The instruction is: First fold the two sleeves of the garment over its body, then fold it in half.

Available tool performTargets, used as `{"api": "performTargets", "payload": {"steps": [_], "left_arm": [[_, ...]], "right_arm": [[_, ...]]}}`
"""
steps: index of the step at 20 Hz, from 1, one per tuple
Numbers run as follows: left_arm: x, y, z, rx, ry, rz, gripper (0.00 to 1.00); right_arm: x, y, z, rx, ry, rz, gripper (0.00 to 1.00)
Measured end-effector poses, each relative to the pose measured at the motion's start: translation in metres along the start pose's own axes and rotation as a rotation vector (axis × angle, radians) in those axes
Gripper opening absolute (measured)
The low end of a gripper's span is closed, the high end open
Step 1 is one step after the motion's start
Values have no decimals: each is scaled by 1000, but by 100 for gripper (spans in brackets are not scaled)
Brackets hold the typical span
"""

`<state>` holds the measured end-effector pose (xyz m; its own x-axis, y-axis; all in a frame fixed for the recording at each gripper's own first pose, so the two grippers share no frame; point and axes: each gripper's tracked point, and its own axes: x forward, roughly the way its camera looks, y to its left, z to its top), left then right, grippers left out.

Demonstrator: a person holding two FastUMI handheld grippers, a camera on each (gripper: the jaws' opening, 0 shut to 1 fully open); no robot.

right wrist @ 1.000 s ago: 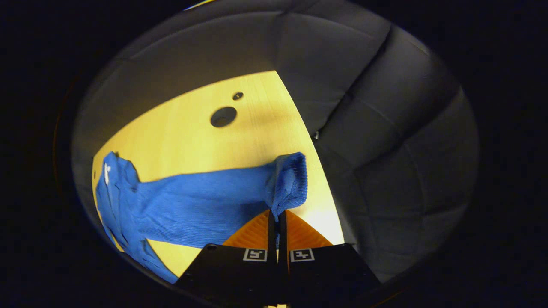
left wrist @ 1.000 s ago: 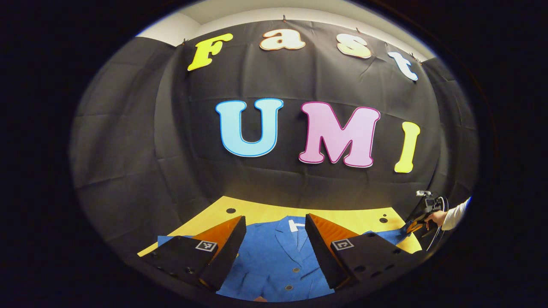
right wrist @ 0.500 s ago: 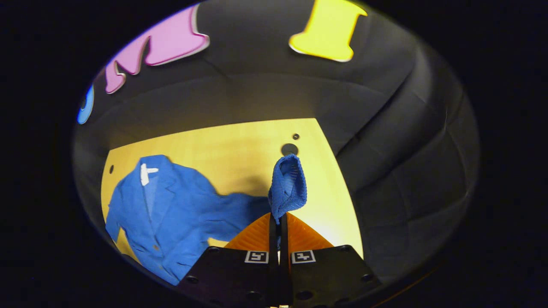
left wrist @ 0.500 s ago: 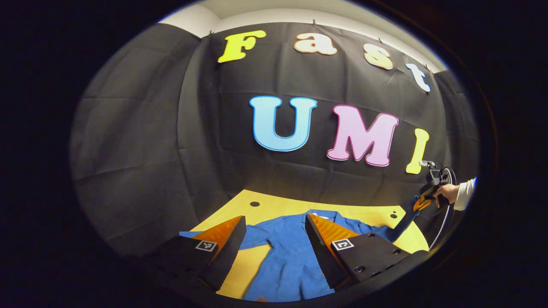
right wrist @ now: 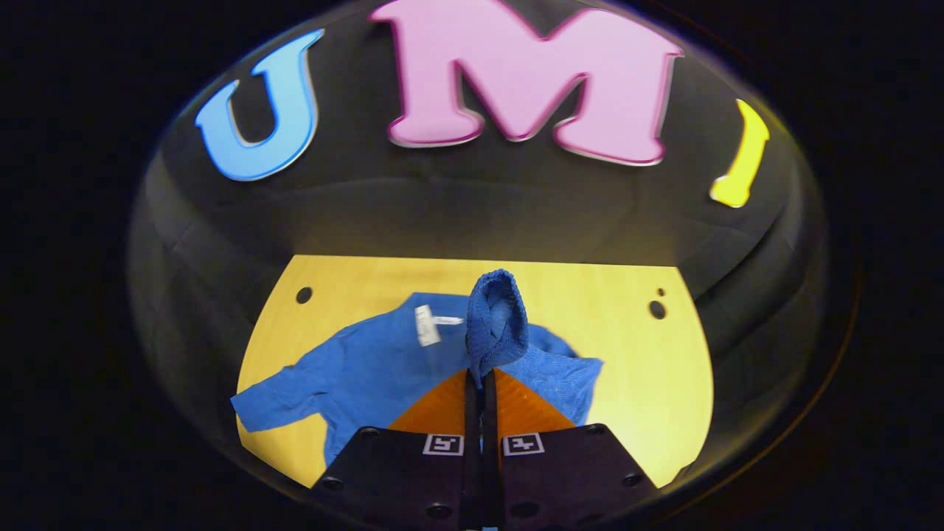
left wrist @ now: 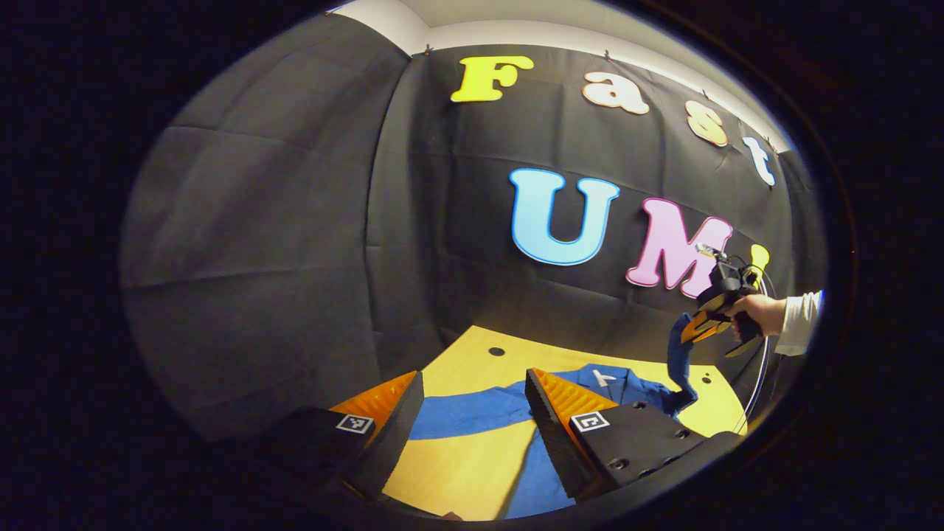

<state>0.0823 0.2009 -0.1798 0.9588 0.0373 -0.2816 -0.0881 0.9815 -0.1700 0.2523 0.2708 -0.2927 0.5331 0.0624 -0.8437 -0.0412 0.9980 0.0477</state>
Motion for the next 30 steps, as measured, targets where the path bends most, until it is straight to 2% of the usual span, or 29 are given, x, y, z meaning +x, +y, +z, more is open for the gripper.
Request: {"api": "performTargets", "payload": {"steps": [3,5,7,9,10,11,12,13,14,16,17,19,22,23,27,30], "left_arm": [[1,32,-15,-63,40,25,80],[1,52,-28,-97,71,61,80],[1,72,-40,-90,93,109,80],[-3,86,-50,-89,117,147,80],[-7,88,-54,-100,130,149,80],[-9,88,-56,-114,135,147,80],[-9,88,-58,-127,135,142,80],[-5,86,-60,-146,129,132,80],[1,85,-67,-175,131,119,80],[13,84,-95,-240,211,123,80],[15,80,-111,-258,286,118,80],[32,78,-134,-258,355,113,82],[73,76,-140,-217,403,104,82],[84,83,-145,-206,429,131,82],[115,107,-167,-284,591,177,82],[137,110,-181,-264,693,225,82]], "right_arm": [[58,65,-49,-58,103,43,4],[90,93,-84,-64,185,65,4],[120,118,-111,-60,234,93,5],[131,138,-133,-21,301,140,7],[135,144,-134,4,308,159,0],[139,150,-131,30,306,187,13],[139,163,-132,57,318,236,9],[137,170,-133,77,331,263,28],[138,171,-132,85,332,264,48],[131,172,-127,80,326,304,87],[123,174,-125,67,323,326,88],[104,169,-116,31,292,356,98],[66,149,-105,-28,247,392,98],[52,139,-106,-56,246,400,98],[-9,89,-108,-120,208,426,98],[-55,50,-117,-117,190,437,98]]}}
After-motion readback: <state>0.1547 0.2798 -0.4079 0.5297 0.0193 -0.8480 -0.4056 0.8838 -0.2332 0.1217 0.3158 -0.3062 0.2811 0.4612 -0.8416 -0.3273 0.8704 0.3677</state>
